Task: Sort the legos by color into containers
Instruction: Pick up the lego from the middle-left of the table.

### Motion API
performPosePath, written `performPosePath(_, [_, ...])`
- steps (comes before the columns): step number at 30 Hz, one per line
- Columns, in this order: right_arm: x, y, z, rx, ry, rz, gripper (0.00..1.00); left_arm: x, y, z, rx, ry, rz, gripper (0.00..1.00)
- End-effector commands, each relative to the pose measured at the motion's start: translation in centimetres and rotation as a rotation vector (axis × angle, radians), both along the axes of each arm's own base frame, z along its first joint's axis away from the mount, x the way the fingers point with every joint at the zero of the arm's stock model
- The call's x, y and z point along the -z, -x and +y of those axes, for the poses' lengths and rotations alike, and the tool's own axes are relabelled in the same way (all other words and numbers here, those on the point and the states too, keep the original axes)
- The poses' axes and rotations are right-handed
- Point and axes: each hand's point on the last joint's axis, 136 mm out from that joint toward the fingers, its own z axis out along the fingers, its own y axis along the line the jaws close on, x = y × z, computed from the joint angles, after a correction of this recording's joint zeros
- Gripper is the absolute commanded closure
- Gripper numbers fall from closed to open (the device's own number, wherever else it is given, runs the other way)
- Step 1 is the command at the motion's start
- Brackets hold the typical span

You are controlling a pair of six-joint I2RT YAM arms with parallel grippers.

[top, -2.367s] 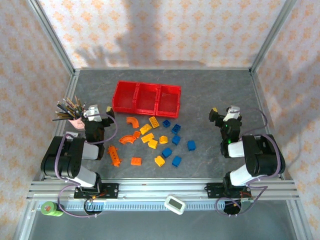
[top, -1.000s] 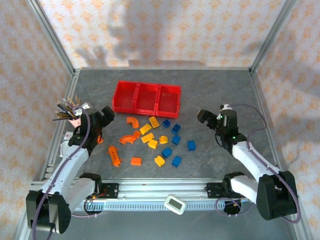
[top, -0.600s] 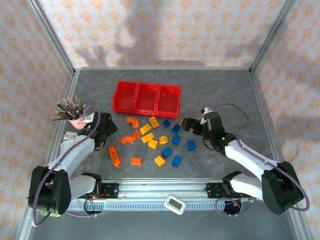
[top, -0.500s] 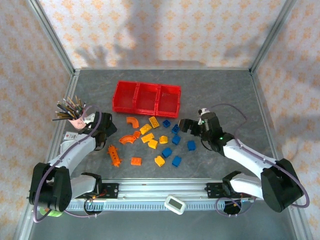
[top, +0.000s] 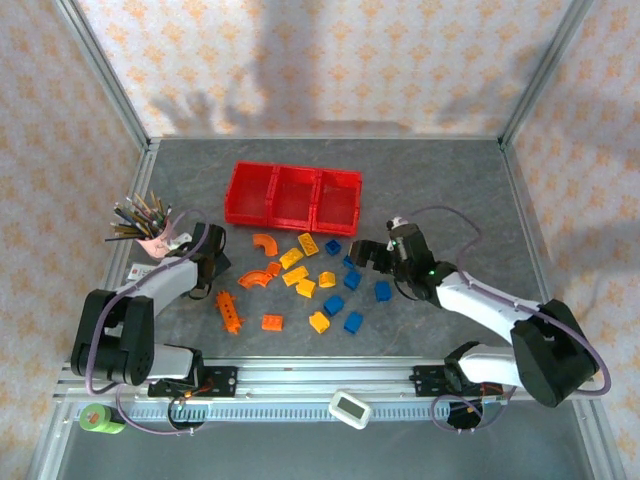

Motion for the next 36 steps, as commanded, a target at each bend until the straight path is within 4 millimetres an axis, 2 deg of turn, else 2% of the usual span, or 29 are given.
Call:
performPosePath(1, [-1.2,-1.0,0.3,0.020,-0.005,-0.035,0.00,0.4,-0.3,0.3,-0.027,0.009,-0.017,0.07])
performPosePath(6, [-0.9,-1.1,0.5,0.016,-0.010,-0.025,0.00,1.2,-0.7,-0.6,0.006,0.055,-0.011,0.17])
performPosePath(12, [-0.6,-1.4,0.8,0.016,-0.009,-0.010,0.00,1.3,-1.1,-2.1,0.047,0.102,-0.029,0.22])
performPosePath(18, [-0.4,-1.7,1.3,0.007,-0.010,0.001,0.00,1.7,-0.4,-1.4,0.018,0.059,-0.008,0.28])
performPosePath(26, [-0.5,-1.8,1.4,0.009,-0.006,0.007,0.00,2.9,0.1,-1.6,0.004,0.087,-0.004,0.43])
performPosePath(30, [-0.8,-1.8,1.5,0.007,-0.011,0.006,0.00,2.5,0.0,-1.6,0.010,0.084,-0.026,0.54])
performPosePath(36, [-1.0,-1.7,1.7,0.012,-0.022,0.009,0.00,1.6,-0.2,-2.0,0.030,0.105,-0.054,0.63])
